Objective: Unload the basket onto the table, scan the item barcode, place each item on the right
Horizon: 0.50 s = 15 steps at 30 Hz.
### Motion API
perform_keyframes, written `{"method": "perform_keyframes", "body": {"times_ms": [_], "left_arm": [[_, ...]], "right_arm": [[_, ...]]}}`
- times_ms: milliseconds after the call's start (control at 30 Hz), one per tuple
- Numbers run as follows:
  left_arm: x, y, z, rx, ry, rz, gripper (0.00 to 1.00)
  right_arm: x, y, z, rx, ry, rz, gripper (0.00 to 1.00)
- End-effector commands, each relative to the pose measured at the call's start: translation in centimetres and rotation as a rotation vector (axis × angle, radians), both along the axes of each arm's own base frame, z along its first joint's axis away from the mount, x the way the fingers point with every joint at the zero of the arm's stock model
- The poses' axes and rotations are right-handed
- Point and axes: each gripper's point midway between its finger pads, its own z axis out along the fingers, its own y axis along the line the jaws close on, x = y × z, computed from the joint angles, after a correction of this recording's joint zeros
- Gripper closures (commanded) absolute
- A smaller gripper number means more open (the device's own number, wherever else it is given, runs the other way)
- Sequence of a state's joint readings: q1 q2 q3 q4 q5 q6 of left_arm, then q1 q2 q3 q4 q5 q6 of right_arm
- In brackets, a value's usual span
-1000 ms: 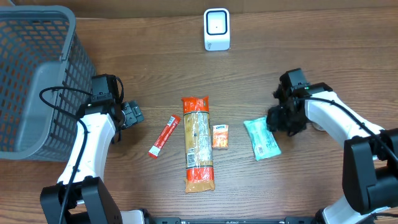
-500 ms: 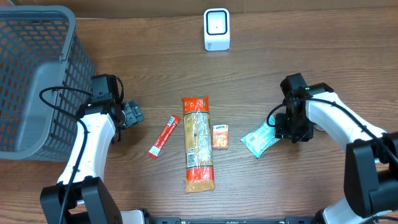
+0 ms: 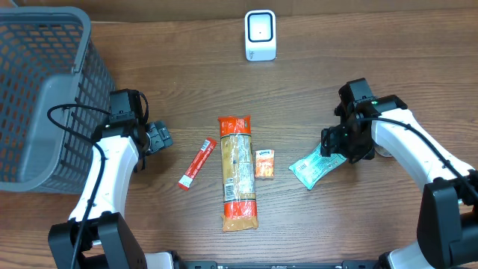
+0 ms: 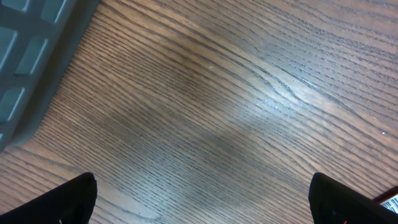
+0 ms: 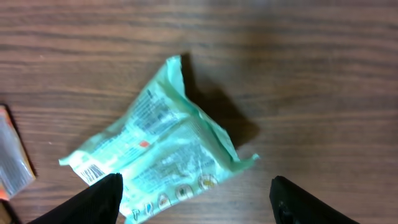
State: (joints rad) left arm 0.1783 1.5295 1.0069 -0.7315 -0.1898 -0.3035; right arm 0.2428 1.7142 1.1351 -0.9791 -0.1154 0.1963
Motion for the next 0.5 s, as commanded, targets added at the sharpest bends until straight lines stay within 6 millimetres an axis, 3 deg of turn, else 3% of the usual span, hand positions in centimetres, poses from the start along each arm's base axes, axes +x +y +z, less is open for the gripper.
{"method": "perform_keyframes", "body": {"times_ms": [0,400,467], "left_arm": [[0.7,-0.1,0.7,0.000,-0.025,-0.013,0.01],[0.7,-0.1,0.7,0.001,-0.025,-0.013,0.00],[0.7,-0.1,0.7,0.001,-0.025,-0.013,0.00]], "right_arm": [[0.5,0.3,0.1,0.014,-0.042,0.027,0.23],[-0.9,-0.2,-3.7,0.006,-0.040,0.027,0.25],[-1.0,-0.2,-3.7,0.005,-0.038,0.027,0.34]]}}
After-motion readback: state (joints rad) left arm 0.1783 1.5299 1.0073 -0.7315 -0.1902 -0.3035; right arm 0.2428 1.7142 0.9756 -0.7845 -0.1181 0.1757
